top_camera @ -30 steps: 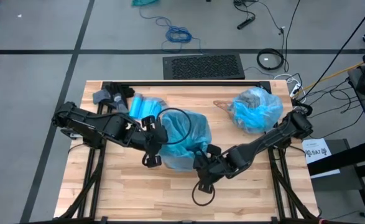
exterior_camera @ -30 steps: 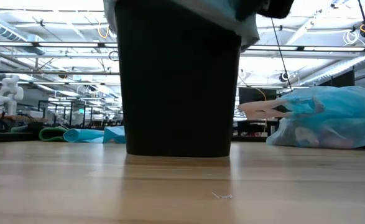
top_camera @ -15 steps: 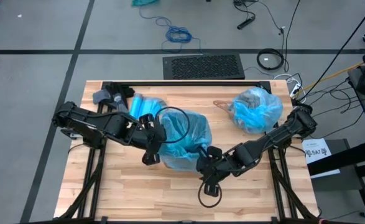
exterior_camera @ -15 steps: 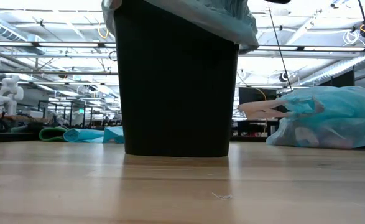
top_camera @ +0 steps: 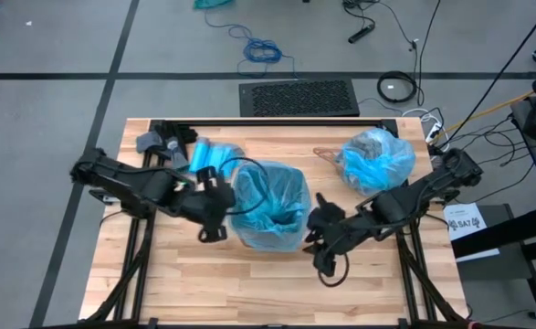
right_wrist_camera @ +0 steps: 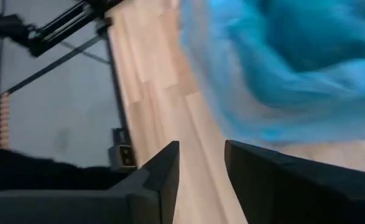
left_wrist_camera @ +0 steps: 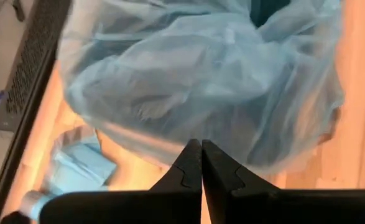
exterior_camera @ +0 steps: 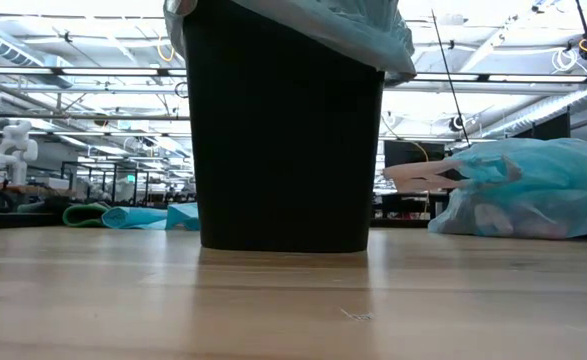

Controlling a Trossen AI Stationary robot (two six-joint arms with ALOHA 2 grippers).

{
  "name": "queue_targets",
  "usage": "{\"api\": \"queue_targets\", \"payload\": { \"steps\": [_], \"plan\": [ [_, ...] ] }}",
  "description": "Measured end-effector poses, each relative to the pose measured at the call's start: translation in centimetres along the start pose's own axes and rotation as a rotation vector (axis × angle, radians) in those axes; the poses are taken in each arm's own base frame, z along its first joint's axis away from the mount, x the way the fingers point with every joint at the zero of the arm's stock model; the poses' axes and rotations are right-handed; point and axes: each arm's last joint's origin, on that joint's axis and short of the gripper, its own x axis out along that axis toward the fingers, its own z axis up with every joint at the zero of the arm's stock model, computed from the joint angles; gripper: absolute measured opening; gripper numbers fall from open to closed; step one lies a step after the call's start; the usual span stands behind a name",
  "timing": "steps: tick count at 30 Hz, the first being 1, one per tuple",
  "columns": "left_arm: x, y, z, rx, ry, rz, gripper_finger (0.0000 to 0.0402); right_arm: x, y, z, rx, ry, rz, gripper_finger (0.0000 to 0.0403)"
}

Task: Place trash/remove bag and relplace
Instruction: Put the blue trash bag into the trash bin

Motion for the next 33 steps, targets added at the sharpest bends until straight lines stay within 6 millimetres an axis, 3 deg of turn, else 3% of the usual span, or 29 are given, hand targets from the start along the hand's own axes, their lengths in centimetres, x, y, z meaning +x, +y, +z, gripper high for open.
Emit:
{"api": "queue_targets", "payload": {
  "steps": [4,9,14,16,20,26,33],
  "plan": [
    [-0.4,0.3,-3.2,-0.072,-0.065,-0.022,0.0002,-2.2,0.0,-1.3,-0.006,-0.054,-0.068,0.0102],
    [1.2,0.9,-7.8,-0.21,-0.173,-0.141,0.0002,-4.3,0.2,-4.4,0.003,-0.038,-0.16,0.007],
    [2.7,0.9,-10.3,-0.145,-0.363,-0.426,0.0002,-4.4,0.1,-7.3,-0.007,-0.019,-0.244,0.001],
    [3.5,1.1,-11.2,-0.11,-0.404,-0.462,0.0002,-4.1,-0.3,-7.8,-0.003,-0.014,-0.256,0.0006],
    [4.3,1.8,-12.4,-0.185,-0.352,-0.447,0.0002,-3.5,-0.9,-7.7,0.092,-0.036,-0.277,0.0005],
    [5.0,1.5,-12.3,-0.206,-0.32,-0.429,0.0002,-3.0,-1.0,-7.2,0.274,-0.073,-0.275,0.0004],
    [5.9,0.9,-12.1,-0.197,-0.291,-0.415,0.0002,-2.7,-1.2,-6.6,0.284,-0.086,-0.275,0.0006]
  ]
}}
